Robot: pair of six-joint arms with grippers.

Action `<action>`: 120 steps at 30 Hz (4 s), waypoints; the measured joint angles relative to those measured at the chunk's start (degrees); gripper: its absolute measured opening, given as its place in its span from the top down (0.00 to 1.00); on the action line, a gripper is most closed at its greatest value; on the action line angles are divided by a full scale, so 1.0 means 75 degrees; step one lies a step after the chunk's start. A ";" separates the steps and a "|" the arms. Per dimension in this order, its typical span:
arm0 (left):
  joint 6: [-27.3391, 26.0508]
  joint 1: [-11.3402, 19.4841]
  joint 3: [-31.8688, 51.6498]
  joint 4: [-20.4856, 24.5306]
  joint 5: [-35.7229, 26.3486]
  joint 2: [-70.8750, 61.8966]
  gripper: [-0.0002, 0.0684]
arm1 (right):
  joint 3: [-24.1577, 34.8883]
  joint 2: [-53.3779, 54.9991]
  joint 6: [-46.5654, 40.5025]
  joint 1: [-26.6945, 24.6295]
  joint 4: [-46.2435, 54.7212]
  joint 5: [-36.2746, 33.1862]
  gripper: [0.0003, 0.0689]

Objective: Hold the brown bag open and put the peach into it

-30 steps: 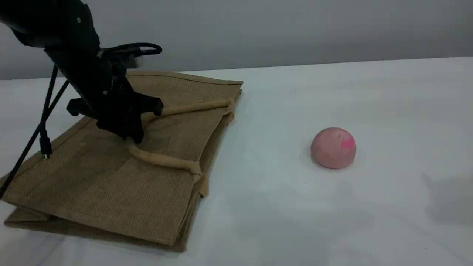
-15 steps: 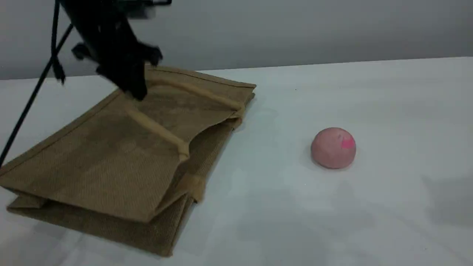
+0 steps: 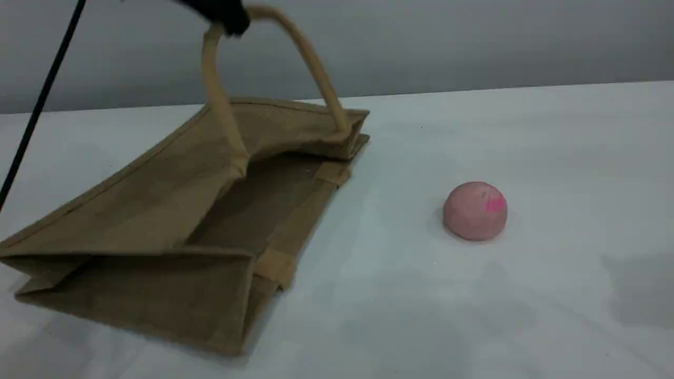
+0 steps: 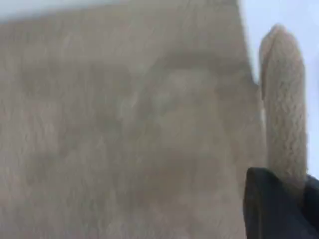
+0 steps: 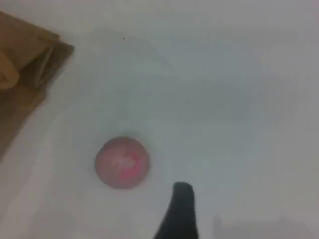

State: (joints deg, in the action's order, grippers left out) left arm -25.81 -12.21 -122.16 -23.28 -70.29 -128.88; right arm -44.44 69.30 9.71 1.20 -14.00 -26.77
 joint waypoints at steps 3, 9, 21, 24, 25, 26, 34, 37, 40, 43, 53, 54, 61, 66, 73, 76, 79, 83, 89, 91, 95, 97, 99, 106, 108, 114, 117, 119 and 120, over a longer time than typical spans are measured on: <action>0.0000 0.0000 -0.0468 -0.0333 0.0000 0.0017 0.87 | 0.0000 0.0000 0.0162 0.0000 -0.0008 -0.0062 0.15; -0.0562 -0.0007 -0.0660 -0.0776 0.0029 0.0494 0.87 | 0.0000 0.0205 0.0658 0.0000 -0.0376 -0.0062 0.15; -0.0849 -0.0006 -0.0653 -0.0698 0.0023 0.1059 0.87 | 0.0000 0.1778 0.3504 0.0000 -0.2305 -0.0005 0.15; -0.0866 -0.0006 -0.0646 -0.0698 0.0030 0.1059 0.87 | 0.0000 0.2188 0.4370 0.0000 -0.3042 0.0170 0.15; -0.0858 -0.0006 -0.0646 -0.0698 0.0030 0.1059 0.87 | 0.0000 0.2334 0.4647 0.0000 -0.3331 0.0272 0.15; -0.0858 -0.0006 -0.0646 -0.0698 0.0030 0.1059 0.87 | 0.0000 0.2479 0.4901 0.0000 -0.3626 0.0360 0.15; -0.0843 -0.0073 -0.0646 -0.0699 0.0053 0.1059 0.87 | 0.0000 0.3484 0.6864 0.0000 -0.5679 0.0484 0.15; -0.0852 -0.0166 -0.0646 -0.0696 0.0044 0.1059 0.87 | 0.0000 0.3908 0.7730 0.0093 -0.6371 0.0566 0.15; -0.0860 -0.0240 -0.0646 -0.0684 0.0046 0.1059 0.87 | 0.0000 0.4320 0.8661 0.0394 -0.7110 0.0738 0.15; -0.0860 -0.0289 -0.0646 -0.0677 0.0046 0.1059 0.87 | 0.0000 0.4727 0.9533 0.0828 -0.7870 0.1132 0.15; -0.0868 -0.0304 -0.0646 -0.0684 0.0046 0.1059 0.87 | -0.0812 0.5914 1.0531 0.1833 -0.9239 0.1849 0.15; -0.0868 -0.0304 -0.0646 -0.0684 0.0046 0.1059 0.87 | -0.0891 0.5997 1.0531 0.1832 -0.9239 0.1897 0.15; -0.0868 -0.0304 -0.0646 -0.0684 0.0046 0.1059 0.87 | -0.1176 0.6231 1.0572 0.1832 -0.9204 0.2125 0.15; -0.0868 -0.0304 -0.0646 -0.0703 0.0046 0.1059 0.87 | -0.1481 0.6506 1.0581 0.1832 -0.9165 0.2141 0.15; -0.0868 -0.0304 -0.0646 -0.0703 0.0046 0.1059 0.87 | -0.1809 0.6999 1.0612 0.1832 -0.9163 0.2097 0.15; -0.0868 -0.0304 -0.0646 -0.0703 0.0046 0.1059 0.87 | -0.1830 0.7196 1.0612 0.1832 -0.9163 0.2002 0.16; -0.0868 -0.0304 -0.0646 -0.0709 0.0046 0.1059 0.87 | -0.1830 0.7261 1.0620 0.1832 -0.9163 0.2003 0.23; -0.0868 -0.0304 -0.0646 -0.0712 0.0046 0.1059 0.87 | -0.1830 0.7261 1.0592 0.1825 -0.9163 0.1919 0.49; -0.0868 -0.0304 -0.0646 -0.0718 0.0046 0.1059 0.87 | -0.1830 0.7205 1.0584 0.1825 -0.9170 0.1888 0.93; -0.0868 -0.0304 -0.0646 -0.0718 0.0046 0.1059 0.87 | -0.1818 0.7081 1.0566 0.1830 -0.9149 0.1993 0.95; -0.0914 -0.0304 -0.0646 -0.0718 0.0046 0.1059 0.87 | -0.1742 0.6656 1.0566 0.1823 -0.9083 0.2107 0.96; -0.0986 -0.0304 -0.0646 -0.0710 0.0046 0.1059 0.87 | -0.1632 0.6322 1.0566 0.1823 -0.9042 0.2114 0.96; -0.1144 -0.0304 -0.0646 -0.0710 0.0046 0.1059 0.87 | -0.1483 0.6001 1.0566 0.1823 -0.8962 0.2138 0.96; -0.1169 -0.0304 -0.0646 -0.0704 0.0046 0.1059 0.87 | -0.1132 0.4822 1.0589 0.1830 -0.8885 0.1500 0.96; -0.1283 -0.0344 -0.0646 -0.0694 0.0046 0.1059 0.87 | -0.1143 0.4602 1.0589 0.1830 -0.8893 0.1092 0.96; -0.1750 -0.0722 -0.0646 -0.0663 0.0042 0.1059 0.87 | -0.1150 0.4592 1.0705 0.1977 -0.8887 0.0129 0.96; -0.2079 -0.0965 -0.0646 -0.0663 0.0042 0.1059 0.87 | -0.1150 0.4592 1.0705 0.2350 -0.8887 -0.0047 0.96; -0.2157 -0.1078 -0.0646 -0.0663 0.0042 0.1059 0.87 | -0.1150 0.4601 1.0705 0.2637 -0.8895 0.0112 0.96; -0.2157 -0.1116 -0.0646 -0.0663 0.0042 0.1059 0.87 | -0.1150 0.4607 1.0705 0.2799 -0.8895 0.0188 0.96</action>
State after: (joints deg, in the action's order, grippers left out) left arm -41.99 -20.58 -127.01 -28.25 -69.97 -120.94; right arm -53.06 103.86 89.99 22.19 -80.71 -25.36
